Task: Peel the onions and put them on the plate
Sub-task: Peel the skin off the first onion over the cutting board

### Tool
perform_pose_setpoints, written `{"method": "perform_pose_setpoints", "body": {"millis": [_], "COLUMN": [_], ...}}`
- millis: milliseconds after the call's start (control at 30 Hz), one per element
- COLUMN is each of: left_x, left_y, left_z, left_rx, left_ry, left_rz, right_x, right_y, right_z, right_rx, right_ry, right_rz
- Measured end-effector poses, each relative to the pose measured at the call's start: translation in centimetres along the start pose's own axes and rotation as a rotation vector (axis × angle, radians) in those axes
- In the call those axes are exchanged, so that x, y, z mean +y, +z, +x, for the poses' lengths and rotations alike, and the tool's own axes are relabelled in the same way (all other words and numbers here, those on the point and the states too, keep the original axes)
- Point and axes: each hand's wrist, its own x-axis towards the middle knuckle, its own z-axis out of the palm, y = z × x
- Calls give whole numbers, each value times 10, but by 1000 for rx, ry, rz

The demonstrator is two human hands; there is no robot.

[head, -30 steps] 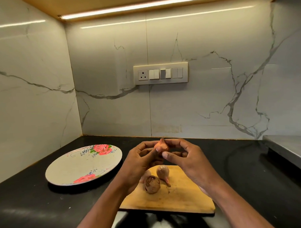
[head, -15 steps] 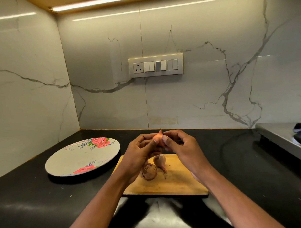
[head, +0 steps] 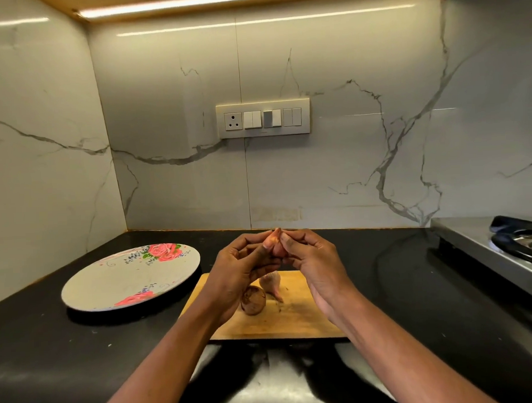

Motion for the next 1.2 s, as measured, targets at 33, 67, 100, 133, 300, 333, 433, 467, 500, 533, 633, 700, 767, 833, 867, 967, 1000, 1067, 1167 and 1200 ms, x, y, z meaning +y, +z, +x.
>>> {"method": "perform_pose_setpoints", "body": {"millis": [33,67,100,133,300,333,433,467,500,533,633,700,767,833,867,967,1000,1067,1167,1200], "left_x": [0,0,0,0,-3,-3,-4,-5,-4,-3,-1,1,2,3,3,3,3,4,2,2], "left_y": [1,1,1,1,-1,-1,-2,-1,-2,-2,-2,-2,-3,-6,-6,-8,-8,-9,-8,-7], "left_z": [-1,-1,-1,-2,1,1,2,2,2,2,3,3,3,4,4,4,4,4,3,3], "left_rx": [0,-1,-2,-2,2,0,-15,-22,-28,-37,-72,-83,-80,-56,-43,-10,-3,-12,-44,-42], "left_ry": [4,7,8,8,19,22,30,27,29,27,13,1,-6,-10,-13,4,13,19,15,24], "left_rz": [14,32,51,68,182,205,228,226,222,217,165,89,54,65,77,119,137,158,226,271], "right_x": [0,-1,0,0,5,7,9,9,9,9,9,9,6,-1,-4,-9,-8,-6,-3,-2], "right_y": [0,0,0,-1,0,-1,-1,-2,0,0,1,0,-1,-2,-3,-5,-5,-5,-7,-8], "right_z": [1,1,1,0,4,5,7,7,7,7,9,10,11,9,7,3,2,2,4,5], "right_rx": [11,13,12,14,81,95,118,130,136,138,153,163,159,117,77,-35,-49,-32,22,33], "right_ry": [6,10,13,15,-21,-47,-113,-128,-143,-154,-131,-103,-90,-70,-60,-84,-100,-120,-129,-130], "right_rz": [5,1,-5,-14,-165,-239,-471,-526,-558,-574,-570,-534,-443,-305,-254,-264,-292,-329,-335,-335]}}
